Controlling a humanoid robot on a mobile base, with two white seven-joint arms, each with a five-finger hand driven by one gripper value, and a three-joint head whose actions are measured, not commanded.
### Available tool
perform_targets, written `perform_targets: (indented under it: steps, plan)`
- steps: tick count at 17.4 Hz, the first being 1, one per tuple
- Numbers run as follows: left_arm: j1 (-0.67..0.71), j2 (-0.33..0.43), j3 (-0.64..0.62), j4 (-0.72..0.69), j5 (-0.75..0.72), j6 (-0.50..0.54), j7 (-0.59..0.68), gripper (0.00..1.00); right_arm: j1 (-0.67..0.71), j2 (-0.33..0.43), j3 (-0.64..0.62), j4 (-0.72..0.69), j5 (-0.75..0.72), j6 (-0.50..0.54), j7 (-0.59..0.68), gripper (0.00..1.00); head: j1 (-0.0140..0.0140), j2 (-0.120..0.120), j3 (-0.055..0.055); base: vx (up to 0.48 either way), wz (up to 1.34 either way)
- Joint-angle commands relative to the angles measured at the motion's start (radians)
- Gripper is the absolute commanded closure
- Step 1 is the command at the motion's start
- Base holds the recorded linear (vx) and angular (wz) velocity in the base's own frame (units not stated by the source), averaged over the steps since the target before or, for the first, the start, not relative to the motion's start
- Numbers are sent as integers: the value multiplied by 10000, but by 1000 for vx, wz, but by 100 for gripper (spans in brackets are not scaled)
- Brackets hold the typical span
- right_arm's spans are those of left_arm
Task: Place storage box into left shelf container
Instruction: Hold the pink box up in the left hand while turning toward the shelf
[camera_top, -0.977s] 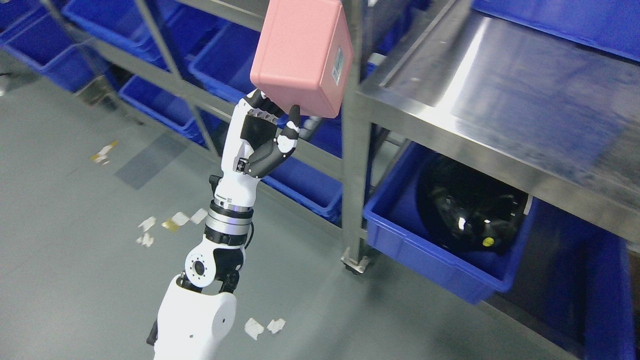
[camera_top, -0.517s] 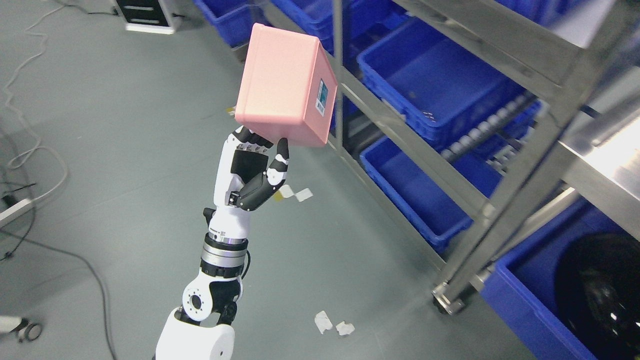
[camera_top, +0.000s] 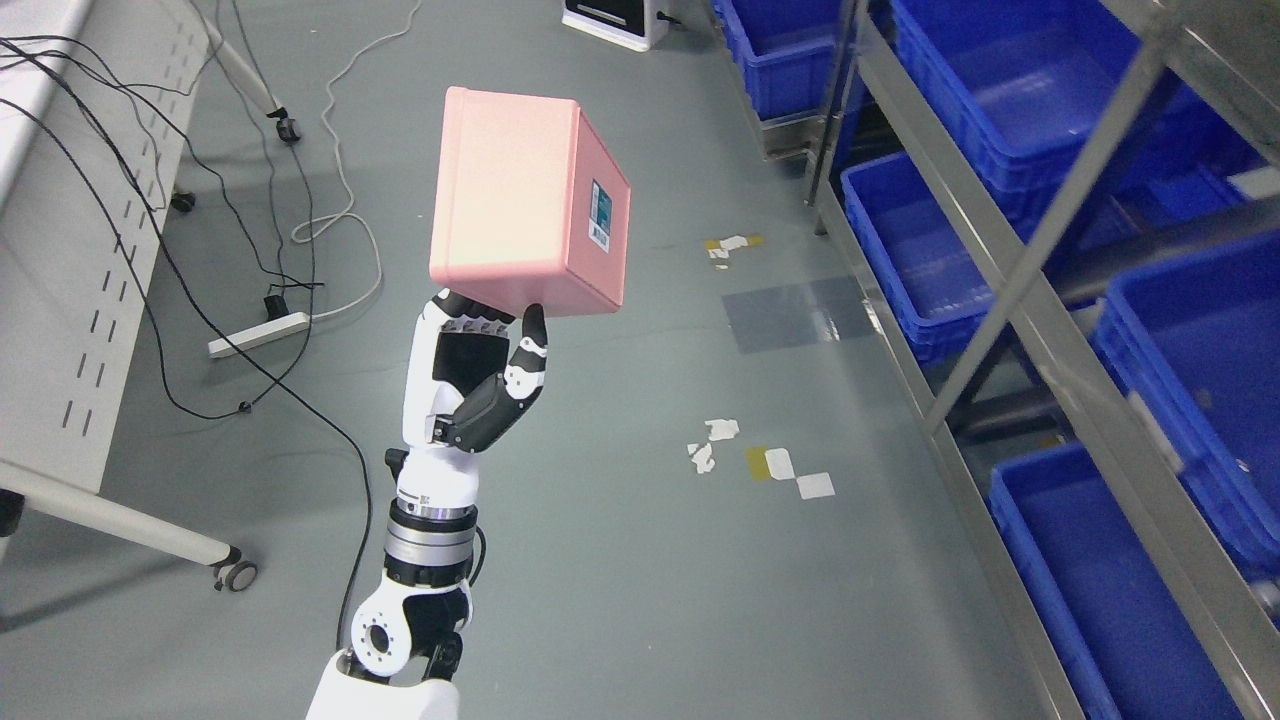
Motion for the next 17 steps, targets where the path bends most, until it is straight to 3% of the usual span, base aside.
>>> perform_targets:
  steps: [1, 13, 17]
  plan:
    - [330, 173, 170, -160, 1, -49, -4, 94, 93, -175, -46, -175, 15, -2, -2, 0, 0, 0, 0, 477, 452]
    - [820, 173, -44, -145, 1, -126, -571, 93, 93, -175, -46, -175, 15, -2, -2, 0, 0, 0, 0, 606, 293]
    - [1877, 173, -902, 23, -243, -111, -1719, 93, 93, -175, -46, -175, 15, -2, -2, 0, 0, 0, 0, 681, -31]
